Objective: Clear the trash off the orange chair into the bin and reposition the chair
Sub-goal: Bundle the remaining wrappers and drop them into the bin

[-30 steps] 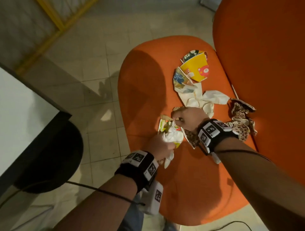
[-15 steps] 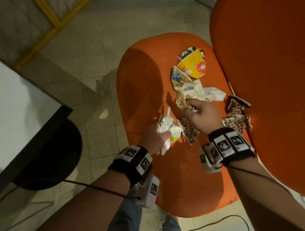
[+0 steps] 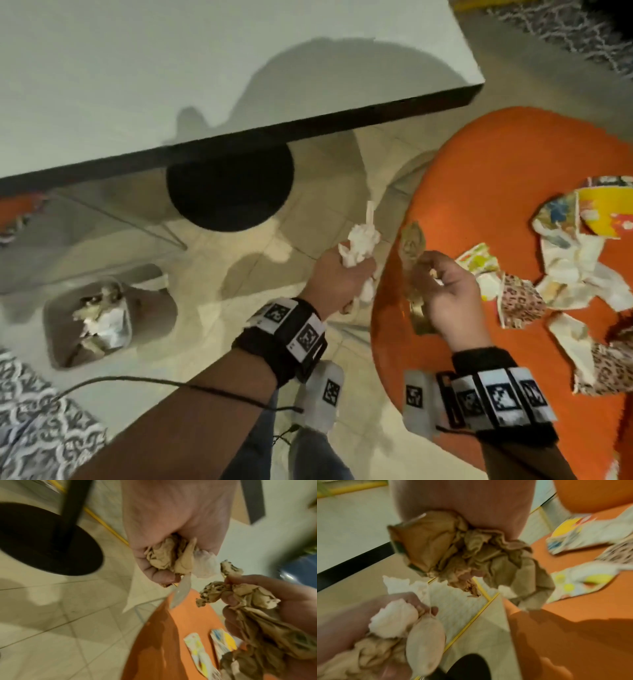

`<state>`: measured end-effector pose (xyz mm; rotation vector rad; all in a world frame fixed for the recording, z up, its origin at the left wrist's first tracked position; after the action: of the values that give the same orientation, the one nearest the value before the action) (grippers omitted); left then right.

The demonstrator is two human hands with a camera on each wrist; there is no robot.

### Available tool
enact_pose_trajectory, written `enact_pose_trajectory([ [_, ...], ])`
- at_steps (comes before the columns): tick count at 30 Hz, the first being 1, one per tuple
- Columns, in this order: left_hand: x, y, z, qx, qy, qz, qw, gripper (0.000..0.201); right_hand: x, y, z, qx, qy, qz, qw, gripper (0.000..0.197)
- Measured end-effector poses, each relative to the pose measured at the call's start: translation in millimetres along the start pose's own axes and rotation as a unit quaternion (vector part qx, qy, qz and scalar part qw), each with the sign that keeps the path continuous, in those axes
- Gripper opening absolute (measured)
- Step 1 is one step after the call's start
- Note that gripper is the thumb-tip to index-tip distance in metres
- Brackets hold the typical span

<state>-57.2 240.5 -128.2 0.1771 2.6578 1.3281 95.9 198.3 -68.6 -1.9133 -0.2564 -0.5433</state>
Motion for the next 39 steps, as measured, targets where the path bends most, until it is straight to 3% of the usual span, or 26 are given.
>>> enact_pose_trajectory([
  [5, 140.8, -39.9, -40.5, 0.024, 0.141, -0.029, 0.989, 0.022, -120.8, -44.6, 3.8, 0.037, -0.153, -0.070, 0.985, 0.021],
  [12, 337.1, -103.6, -90.7, 0.083, 0.319, -0.054, 0.942, 0.020, -315.5, -102.7, -24.7, 0.080, -0.280, -0.145, 0.946, 0.012],
  [16, 439.7, -136.7, -111.3, 0.109, 0.364, -0.088, 0.921, 0.022, -429.3, -125.2, -51.8, 0.097, -0.325, -0.183, 0.923, 0.015],
  [19, 506.9, -169.6, -124.0, 0.152, 0.384, -0.115, 0.903, 0.031, -504.0, -135.1, -68.5, 0.083, -0.325, -0.220, 0.916, 0.016],
  [22, 563.7, -184.5, -128.6, 0.167, 0.390, -0.118, 0.898, 0.025, -570.6, -139.6, -80.5, 0.057, -0.325, -0.249, 0.911, 0.020],
  [28, 625.6, -212.1, -92.5, 0.167, 0.349, -0.074, 0.919, 0.027, -671.0, -117.7, -69.4, 0.049, -0.296, -0.302, 0.905, 0.014],
  [32, 634.0, -217.1, -65.6, 0.152, 0.303, -0.012, 0.941, 0.026, -699.4, -97.2, -64.9, 0.047, -0.262, -0.323, 0.908, 0.019],
  [39, 648.5, -243.0, -51.3, 0.175, 0.281, 0.006, 0.944, 0.019, -736.0, -68.3, -70.1, 0.045, -0.287, -0.355, 0.888, 0.020],
])
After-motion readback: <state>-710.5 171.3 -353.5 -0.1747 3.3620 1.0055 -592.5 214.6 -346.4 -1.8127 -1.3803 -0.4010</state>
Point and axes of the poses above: each hand's wrist, its own z-axis towards the middle knuckle, its own x-axis out of the back of the hand, y = z × x, the point moved 7 cm from there along z, towards the middle knuckle, and after that the axes turned 11 degrees about -z, right-handed, at the moved point
